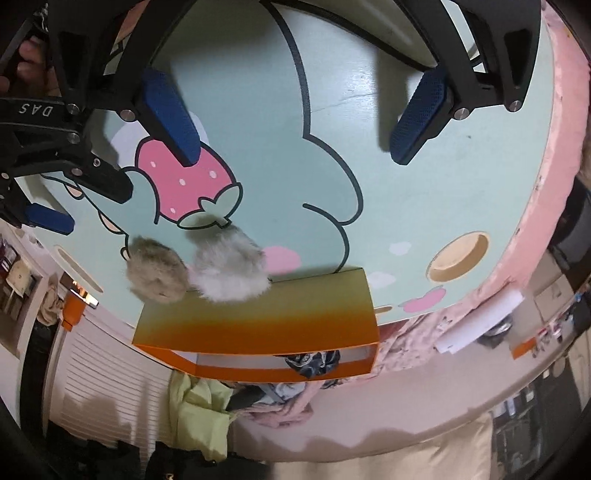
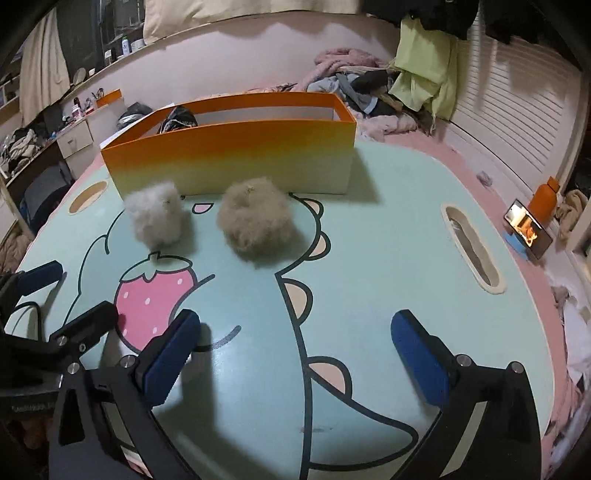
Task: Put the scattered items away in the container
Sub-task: 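Withdraw both open grippers from the box toward the two fluffy pompoms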
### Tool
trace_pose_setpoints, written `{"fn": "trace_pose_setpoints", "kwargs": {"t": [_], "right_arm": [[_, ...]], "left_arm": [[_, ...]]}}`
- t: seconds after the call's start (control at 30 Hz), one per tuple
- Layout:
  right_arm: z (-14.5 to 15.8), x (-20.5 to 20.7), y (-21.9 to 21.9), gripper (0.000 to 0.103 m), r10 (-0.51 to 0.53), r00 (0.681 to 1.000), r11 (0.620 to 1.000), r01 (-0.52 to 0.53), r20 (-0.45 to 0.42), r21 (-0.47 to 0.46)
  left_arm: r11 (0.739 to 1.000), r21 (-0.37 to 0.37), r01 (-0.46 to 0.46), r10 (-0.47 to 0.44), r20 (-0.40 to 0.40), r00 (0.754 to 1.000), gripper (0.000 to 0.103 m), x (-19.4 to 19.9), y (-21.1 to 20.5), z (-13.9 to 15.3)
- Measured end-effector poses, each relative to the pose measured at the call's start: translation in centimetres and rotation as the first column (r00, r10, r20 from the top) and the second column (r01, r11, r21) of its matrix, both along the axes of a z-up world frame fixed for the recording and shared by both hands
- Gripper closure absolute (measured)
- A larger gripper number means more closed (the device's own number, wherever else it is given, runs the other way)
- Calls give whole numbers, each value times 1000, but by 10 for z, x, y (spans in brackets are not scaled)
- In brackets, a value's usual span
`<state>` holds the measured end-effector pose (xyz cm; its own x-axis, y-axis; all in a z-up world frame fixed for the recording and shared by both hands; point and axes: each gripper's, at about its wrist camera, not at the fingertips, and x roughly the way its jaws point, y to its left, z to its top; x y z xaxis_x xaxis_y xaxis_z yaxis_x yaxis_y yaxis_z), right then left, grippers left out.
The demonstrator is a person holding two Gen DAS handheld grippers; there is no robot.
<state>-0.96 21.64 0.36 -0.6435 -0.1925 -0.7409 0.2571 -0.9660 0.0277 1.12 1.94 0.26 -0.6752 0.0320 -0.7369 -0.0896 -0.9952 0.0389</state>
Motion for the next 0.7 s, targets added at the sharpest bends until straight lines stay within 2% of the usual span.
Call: {"fn": "trace_pose_setpoints", "kwargs": {"t": [0.7], "right_arm": [[-7, 5, 0, 0, 14, 999, 1000, -15, -29, -4]], "left_arm": [[1000, 7, 24, -24, -8, 1000, 0, 2, 4, -1]]}}
